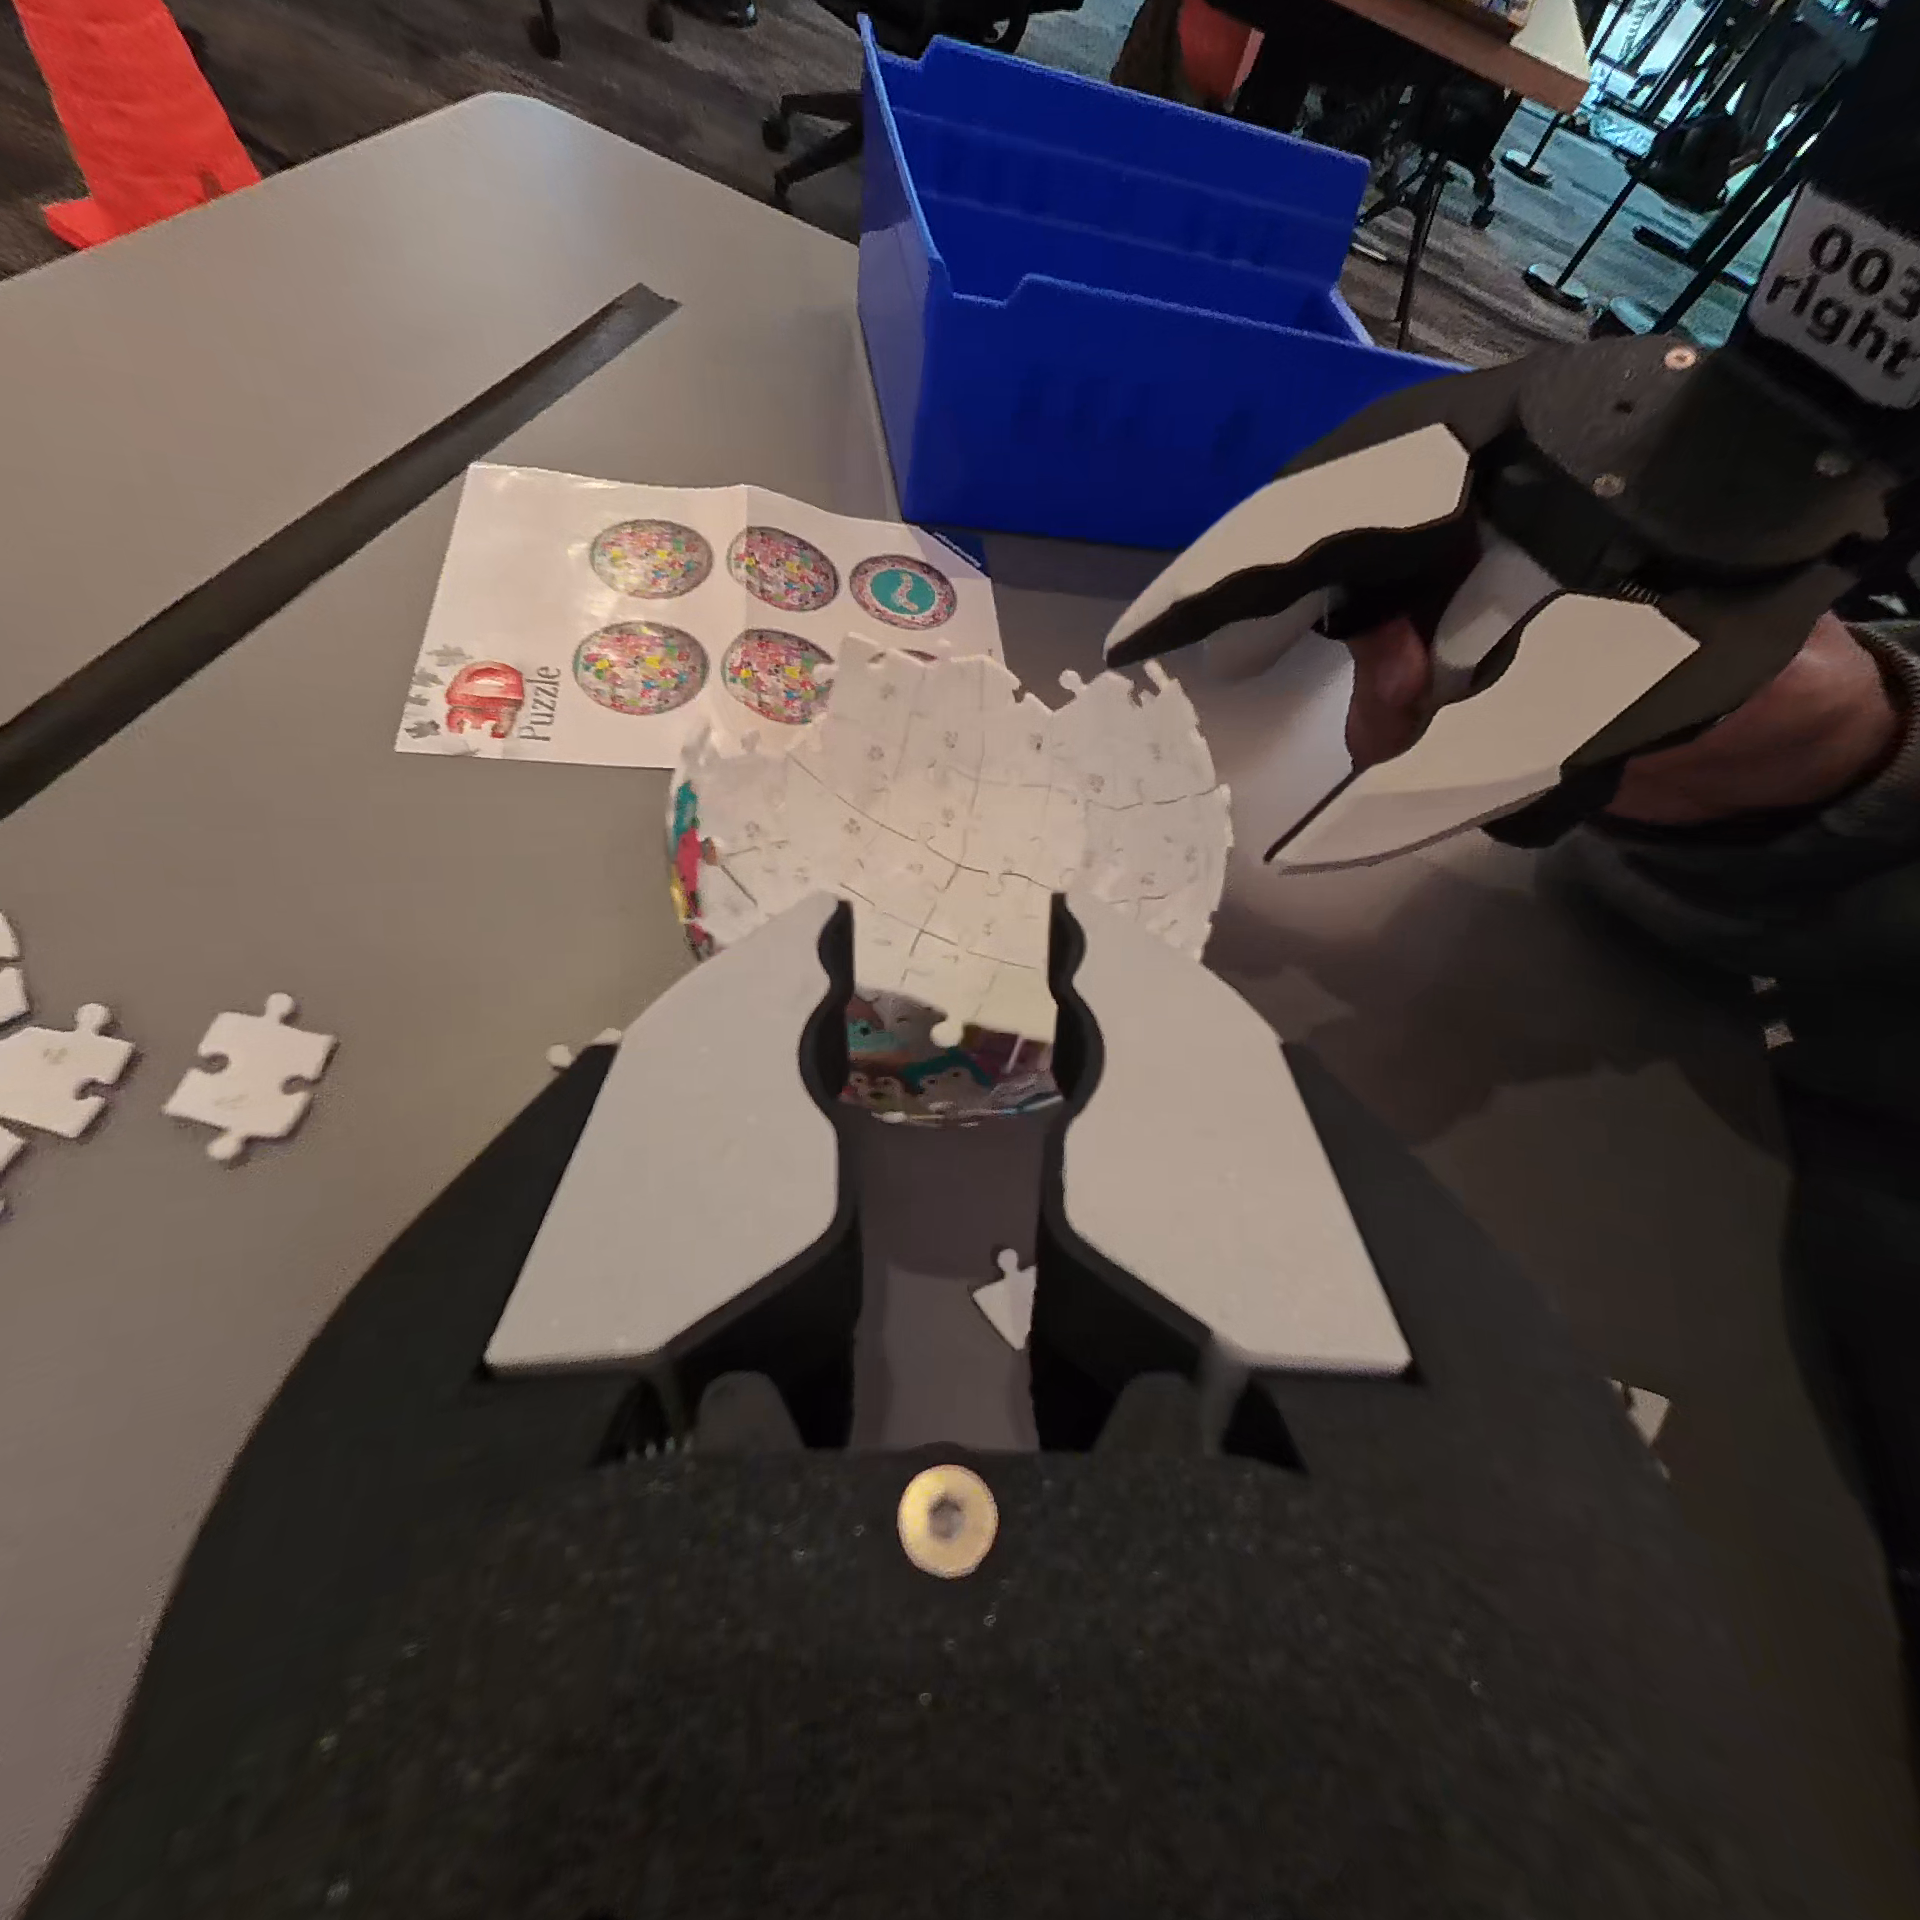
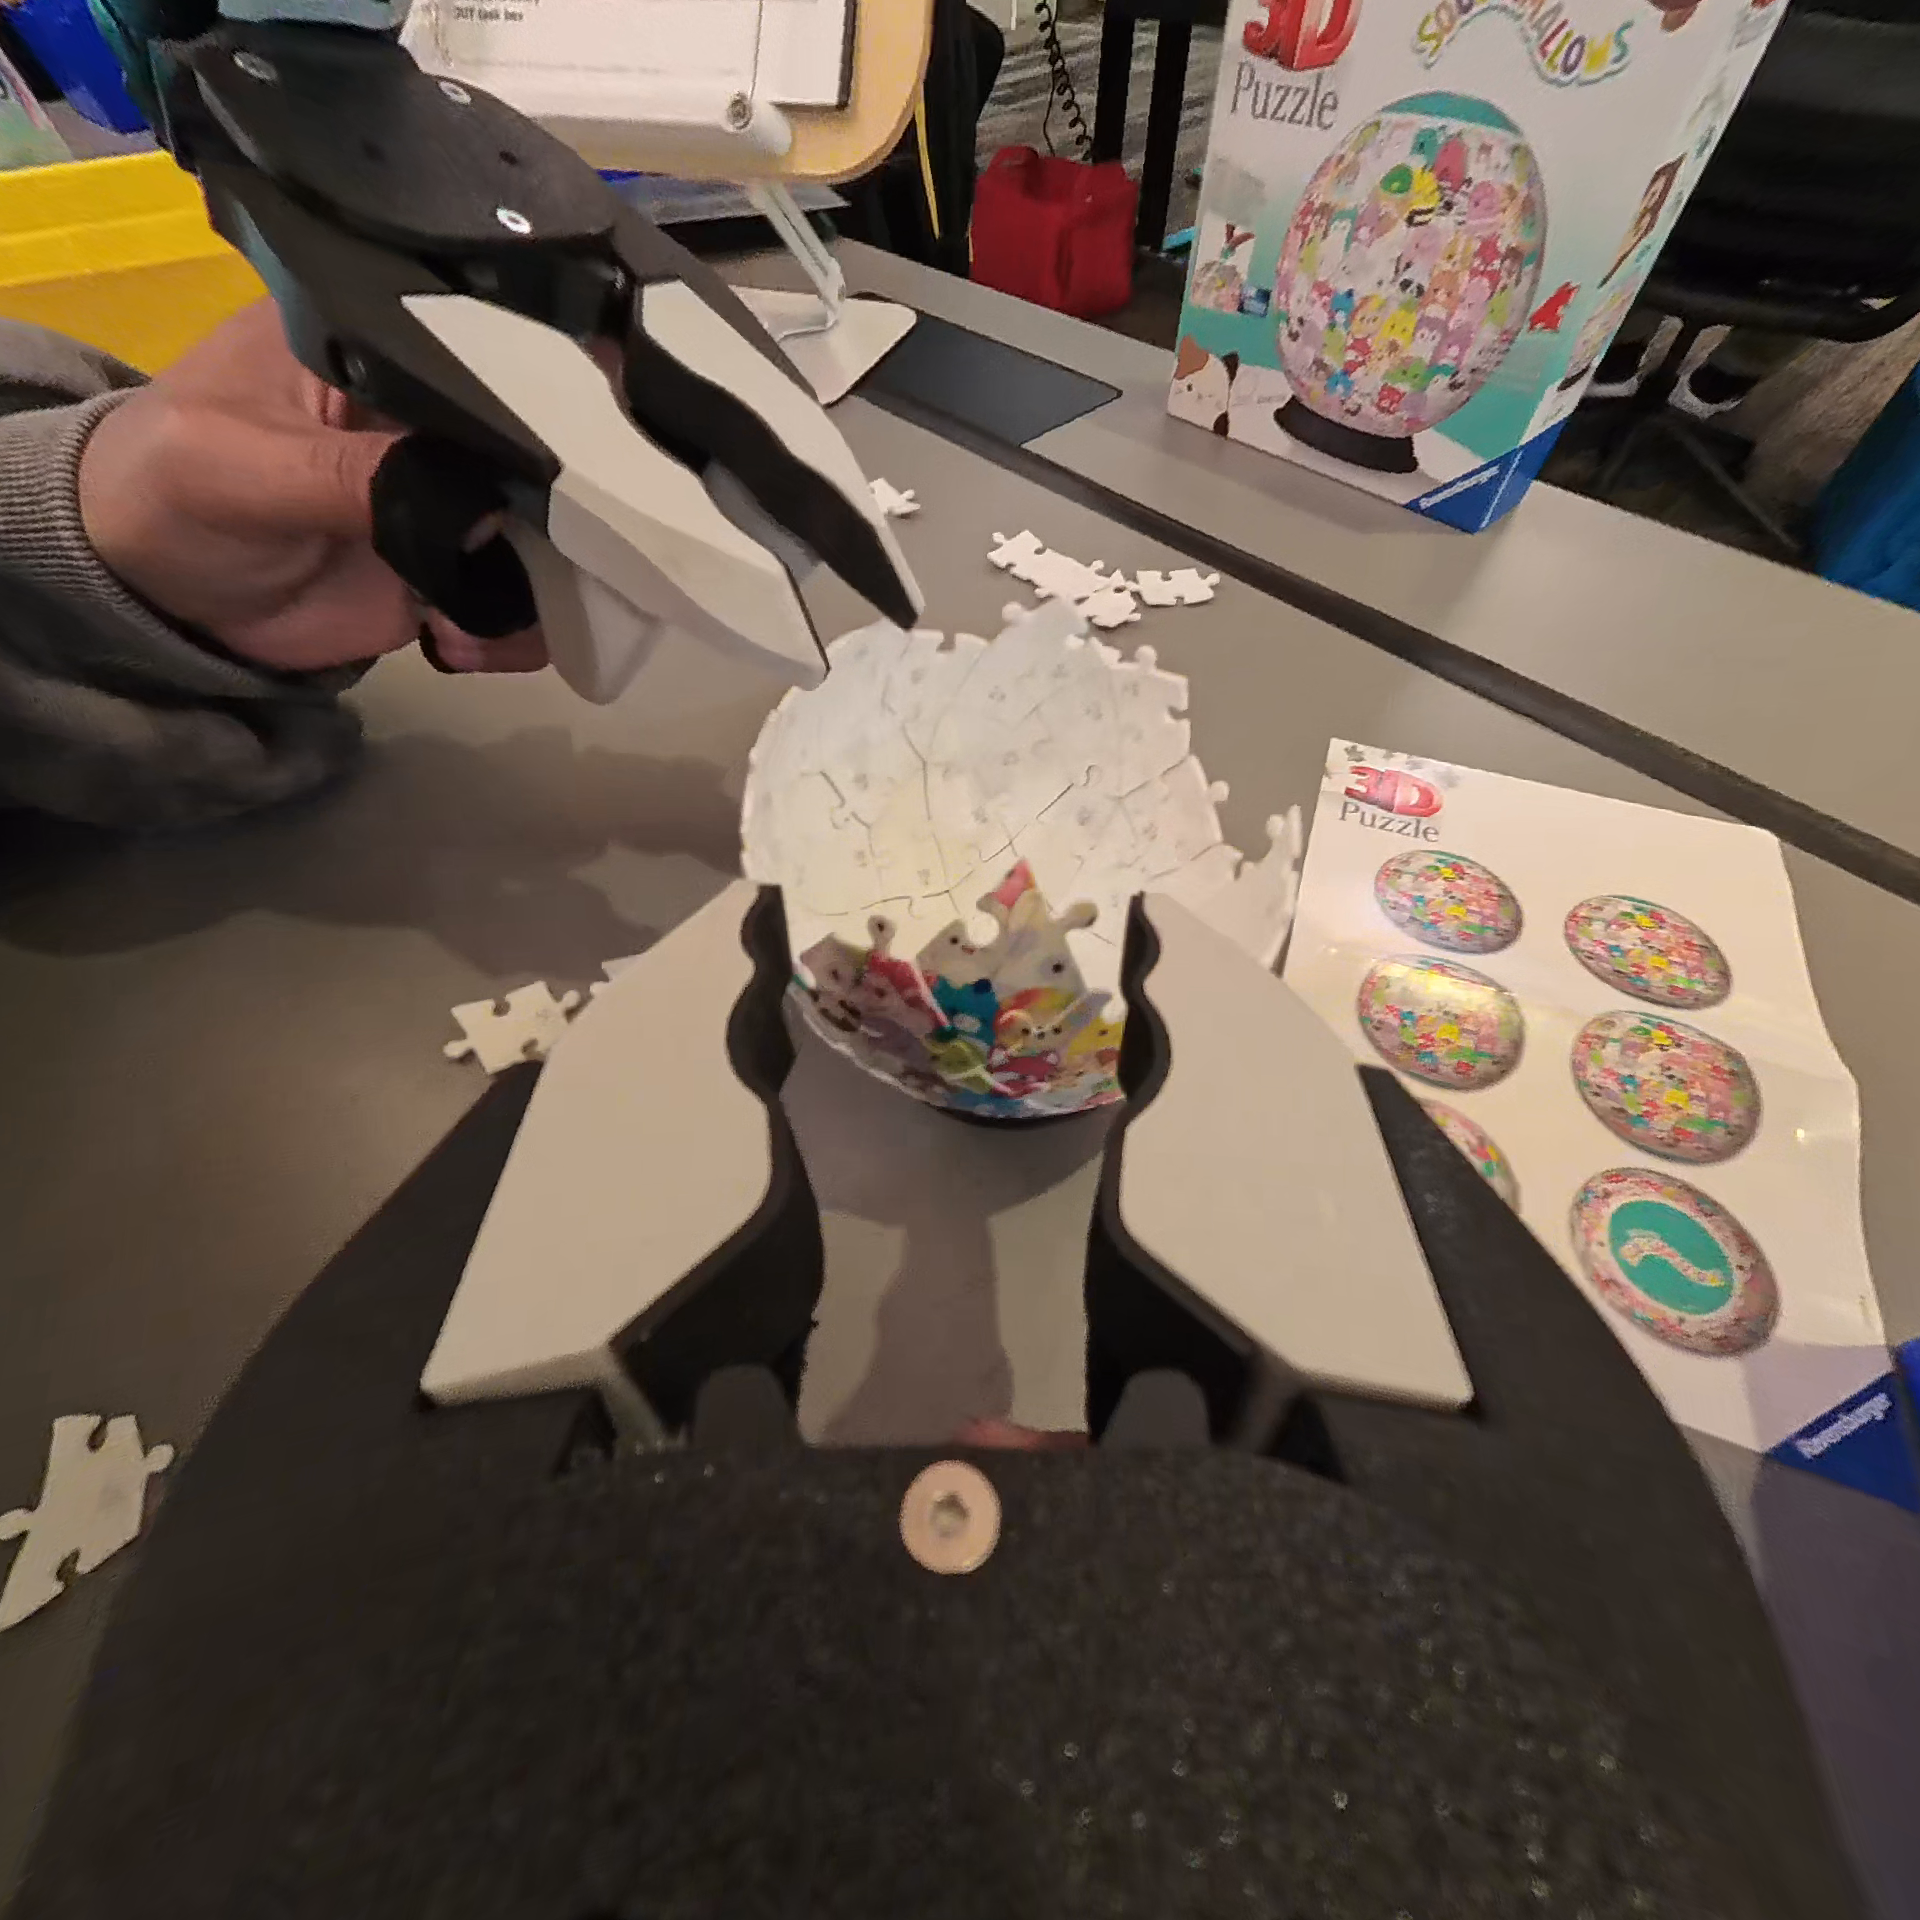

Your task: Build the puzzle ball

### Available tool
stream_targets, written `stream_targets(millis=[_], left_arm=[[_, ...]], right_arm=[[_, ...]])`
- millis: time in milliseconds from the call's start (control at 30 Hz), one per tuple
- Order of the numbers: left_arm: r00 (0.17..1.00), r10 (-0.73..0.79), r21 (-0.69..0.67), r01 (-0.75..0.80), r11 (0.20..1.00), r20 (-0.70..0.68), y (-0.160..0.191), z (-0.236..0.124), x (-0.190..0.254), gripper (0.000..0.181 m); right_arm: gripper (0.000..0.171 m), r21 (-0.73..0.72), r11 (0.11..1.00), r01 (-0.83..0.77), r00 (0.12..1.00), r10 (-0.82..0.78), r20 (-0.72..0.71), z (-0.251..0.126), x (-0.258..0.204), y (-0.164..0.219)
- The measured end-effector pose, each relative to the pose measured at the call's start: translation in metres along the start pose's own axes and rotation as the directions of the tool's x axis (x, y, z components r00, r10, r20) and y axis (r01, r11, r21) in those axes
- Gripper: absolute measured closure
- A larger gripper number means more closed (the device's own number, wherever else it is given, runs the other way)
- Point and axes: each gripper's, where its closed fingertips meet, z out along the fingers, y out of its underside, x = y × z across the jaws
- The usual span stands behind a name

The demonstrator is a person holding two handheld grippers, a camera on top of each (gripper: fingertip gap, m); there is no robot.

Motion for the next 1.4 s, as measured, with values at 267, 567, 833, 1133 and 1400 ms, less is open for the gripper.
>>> stream_targets(millis=[267,567,833,1133,1400], left_arm=[[0.997,0.066,-0.015,-0.065,0.998,0.045,0.009,0.000,0.013,0.153],[0.997,0.066,-0.035,-0.064,0.997,0.041,0.023,0.004,0.020,0.155],[0.996,0.077,-0.033,-0.075,0.997,0.043,0.029,0.010,0.022,0.154],[0.997,0.075,-0.027,-0.074,0.997,0.033,0.038,0.020,0.023,0.155],[0.997,0.073,0.000,-0.073,0.997,0.037,0.035,0.017,0.026,0.156]], right_arm=[[0.104,0.038,0.999,0.001,1.000,-0.001,-0.015,-0.007,-0.011,0.009],[0.102,0.035,0.998,0.055,0.998,-0.054,-0.013,-0.007,-0.025,0.017],[0.100,0.022,0.994,0.105,0.994,-0.105,-0.016,-0.006,-0.033,0.017],[0.101,0.019,0.989,0.145,0.989,-0.145,-0.001,-0.007,-0.038,0.012],[0.131,-0.129,0.944,0.304,0.952,-0.308,-0.004,-0.015,0.043,-0.050]])
